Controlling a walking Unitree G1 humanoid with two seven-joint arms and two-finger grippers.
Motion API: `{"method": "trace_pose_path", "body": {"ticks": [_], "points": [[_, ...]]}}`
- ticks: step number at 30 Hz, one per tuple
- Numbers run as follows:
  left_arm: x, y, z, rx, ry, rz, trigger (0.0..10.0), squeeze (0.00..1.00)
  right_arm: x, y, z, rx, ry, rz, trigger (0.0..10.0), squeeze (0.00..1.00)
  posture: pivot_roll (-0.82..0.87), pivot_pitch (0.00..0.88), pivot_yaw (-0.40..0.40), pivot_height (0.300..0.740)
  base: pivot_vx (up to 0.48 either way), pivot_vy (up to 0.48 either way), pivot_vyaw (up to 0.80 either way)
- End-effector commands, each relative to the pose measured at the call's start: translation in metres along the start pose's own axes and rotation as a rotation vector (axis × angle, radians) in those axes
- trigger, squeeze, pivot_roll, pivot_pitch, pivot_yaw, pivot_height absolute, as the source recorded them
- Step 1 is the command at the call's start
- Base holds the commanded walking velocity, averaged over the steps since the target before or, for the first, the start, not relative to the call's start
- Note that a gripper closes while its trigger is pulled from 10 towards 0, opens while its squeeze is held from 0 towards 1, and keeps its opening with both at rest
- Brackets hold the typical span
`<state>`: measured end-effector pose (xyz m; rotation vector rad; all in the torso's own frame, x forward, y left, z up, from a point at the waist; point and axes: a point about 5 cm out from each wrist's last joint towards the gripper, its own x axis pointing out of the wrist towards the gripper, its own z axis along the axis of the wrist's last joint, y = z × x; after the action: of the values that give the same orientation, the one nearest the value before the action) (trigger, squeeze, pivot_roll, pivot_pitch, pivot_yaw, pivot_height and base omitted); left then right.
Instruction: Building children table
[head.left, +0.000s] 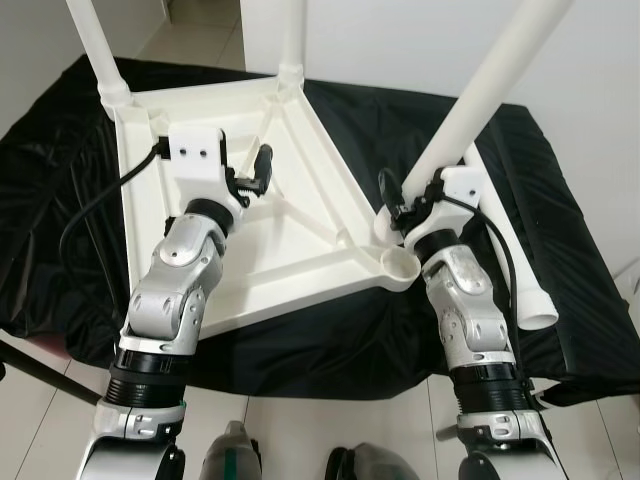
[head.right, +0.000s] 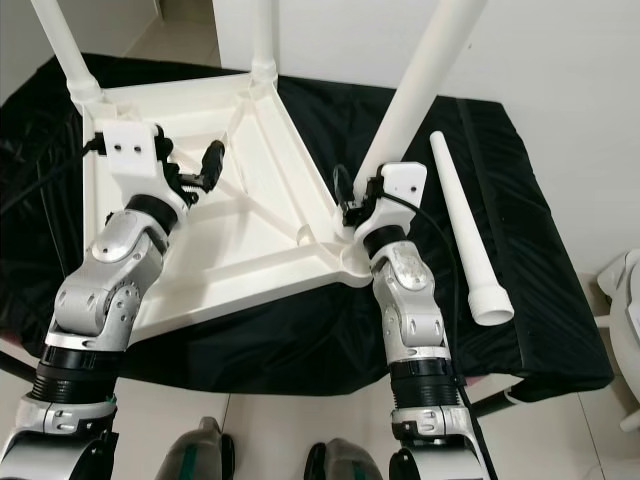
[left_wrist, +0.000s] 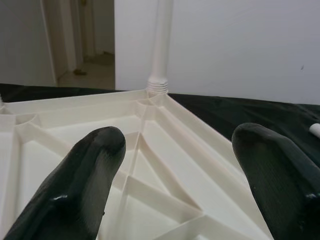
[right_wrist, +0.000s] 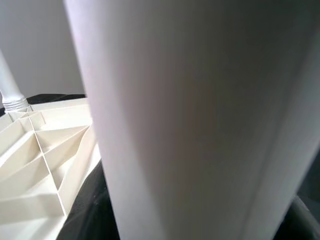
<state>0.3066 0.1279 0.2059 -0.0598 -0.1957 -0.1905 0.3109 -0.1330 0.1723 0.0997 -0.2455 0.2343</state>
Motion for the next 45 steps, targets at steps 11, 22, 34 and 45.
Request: {"method": "trace_pose_path", "body": {"ticks": [11,22,34,45], "points": [[-0.020,-0.018,-0.015,0.129,0.007,-0.099,10.0,0.00,-0.022,0.009,-0.007,-0.084,0.016,0.018,10.0,0.00,0.02,0.031,-0.035,0.740,0.000,0.000,0.00],[-0.040,-0.036,-0.031,0.233,0.051,-0.301,10.0,0.00,-0.026,0.006,-0.008,-0.106,0.028,0.014,10.0,0.00,0.02,0.028,-0.036,0.740,0.000,0.000,0.00],[-0.060,-0.049,-0.040,0.282,0.111,-0.513,10.0,0.00,-0.031,0.009,-0.012,-0.126,0.047,0.042,10.0,0.00,0.03,0.027,-0.041,0.740,0.000,0.000,0.00],[-0.063,-0.054,-0.036,0.287,0.109,-0.580,10.0,0.00,-0.033,0.012,-0.022,-0.195,0.072,0.101,10.0,0.00,0.03,0.033,-0.036,0.740,0.000,0.000,0.00]]}}
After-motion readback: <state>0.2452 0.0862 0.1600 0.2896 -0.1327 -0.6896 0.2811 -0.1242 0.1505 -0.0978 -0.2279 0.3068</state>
